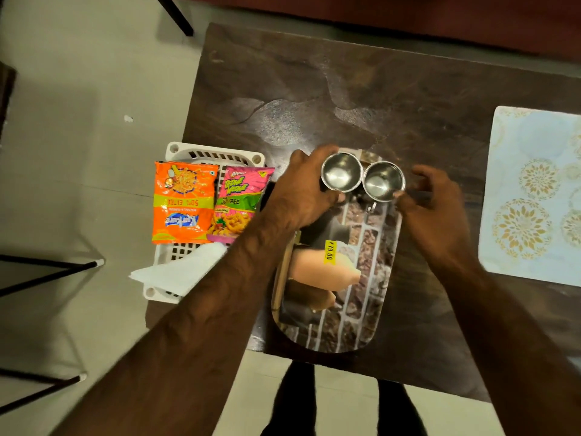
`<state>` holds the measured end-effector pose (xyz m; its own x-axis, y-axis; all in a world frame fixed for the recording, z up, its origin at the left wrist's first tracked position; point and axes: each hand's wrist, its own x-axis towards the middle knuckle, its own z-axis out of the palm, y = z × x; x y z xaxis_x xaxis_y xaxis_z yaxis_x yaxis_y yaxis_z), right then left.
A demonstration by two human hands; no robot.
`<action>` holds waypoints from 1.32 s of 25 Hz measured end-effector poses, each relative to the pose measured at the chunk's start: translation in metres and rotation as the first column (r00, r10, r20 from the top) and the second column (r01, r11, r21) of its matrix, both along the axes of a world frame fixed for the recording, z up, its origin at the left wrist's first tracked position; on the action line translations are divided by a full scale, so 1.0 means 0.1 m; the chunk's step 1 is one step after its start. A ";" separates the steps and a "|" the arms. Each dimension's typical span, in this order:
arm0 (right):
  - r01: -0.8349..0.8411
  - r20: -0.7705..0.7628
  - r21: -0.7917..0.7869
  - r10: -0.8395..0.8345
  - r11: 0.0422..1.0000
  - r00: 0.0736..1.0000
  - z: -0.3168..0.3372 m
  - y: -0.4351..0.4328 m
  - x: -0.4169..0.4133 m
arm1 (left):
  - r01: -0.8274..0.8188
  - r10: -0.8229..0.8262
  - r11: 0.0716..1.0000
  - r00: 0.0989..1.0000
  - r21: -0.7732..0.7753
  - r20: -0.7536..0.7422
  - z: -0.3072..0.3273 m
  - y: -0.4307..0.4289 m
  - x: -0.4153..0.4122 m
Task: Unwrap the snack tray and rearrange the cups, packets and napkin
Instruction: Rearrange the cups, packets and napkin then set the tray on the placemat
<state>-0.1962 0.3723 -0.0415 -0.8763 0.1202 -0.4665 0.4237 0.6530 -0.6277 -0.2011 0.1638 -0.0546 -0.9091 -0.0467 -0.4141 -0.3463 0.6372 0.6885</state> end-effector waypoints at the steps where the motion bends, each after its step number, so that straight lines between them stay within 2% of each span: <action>1: 0.021 -0.051 0.036 -0.019 0.999 0.998 0.05 -0.02 0.07 | -0.005 0.005 1.000 1.000 -0.006 -0.020 0.04 -0.02 0.03; 4: 0.024 -0.143 -0.019 -0.027 1.000 0.989 0.22 -0.21 0.28 | -0.116 0.099 0.990 0.976 -0.080 -0.194 0.20 -0.24 0.21; 6: -0.056 -0.069 -0.154 0.046 0.987 0.997 0.26 -0.45 0.41 | -0.231 0.179 0.963 0.935 -0.142 -0.305 0.25 -0.52 0.39; 8: -0.092 0.058 -0.301 0.114 0.949 0.992 0.24 -0.79 0.51 | -0.339 0.265 0.925 0.898 -0.169 -0.351 0.21 -0.85 0.60; 10: -0.061 0.210 -0.395 0.155 0.917 0.965 0.20 -1.20 0.52 | -0.390 0.338 0.907 0.899 -0.159 -0.278 0.12 -1.08 0.79; 13: 0.073 0.390 -0.372 0.084 0.925 0.917 0.08 -1.74 0.39 | -0.394 0.371 0.912 0.912 -0.118 -0.175 0.06 -1.14 0.97; 16: 0.123 0.383 -0.283 -0.006 0.951 0.924 -0.10 -2.06 0.27 | -0.454 0.399 0.871 0.877 -0.189 -0.269 0.08 -1.28 1.03; 18: 0.100 0.361 -0.218 -0.015 0.971 0.933 -0.23 -2.16 0.26 | -0.536 0.474 0.779 0.843 -0.325 -0.255 0.04 -1.52 1.01; 20: 0.067 0.336 -0.189 0.000 0.980 0.942 -0.33 -2.21 0.29 | -0.528 0.545 0.716 0.831 -0.456 -0.107 -0.03 -1.76 0.97; 22: 0.100 0.317 -0.221 -0.026 0.970 0.948 -0.38 -2.23 0.32 | -0.478 0.562 0.749 0.825 -0.459 0.056 -0.13 -1.88 0.92; 24: 0.188 0.333 -0.318 -0.077 0.929 0.940 -0.40 -2.20 0.35 | -0.483 0.565 0.773 0.819 -0.412 0.099 -0.19 -1.90 0.87; 26: 0.250 0.365 -0.380 -0.104 0.891 0.925 -0.36 -2.14 0.36 | -0.507 0.587 0.758 0.805 -0.411 0.089 -0.23 -1.92 0.85; 29: 0.363 0.440 -0.519 -0.122 0.774 0.890 -0.17 -1.92 0.38 | -0.487 0.575 0.760 0.813 -0.430 0.096 -0.29 -1.93 0.84; 33: 0.460 0.536 -0.575 -0.113 0.677 0.837 -0.06 -1.37 0.58 | -0.460 0.534 0.771 0.844 -0.442 0.054 -0.32 -1.93 0.84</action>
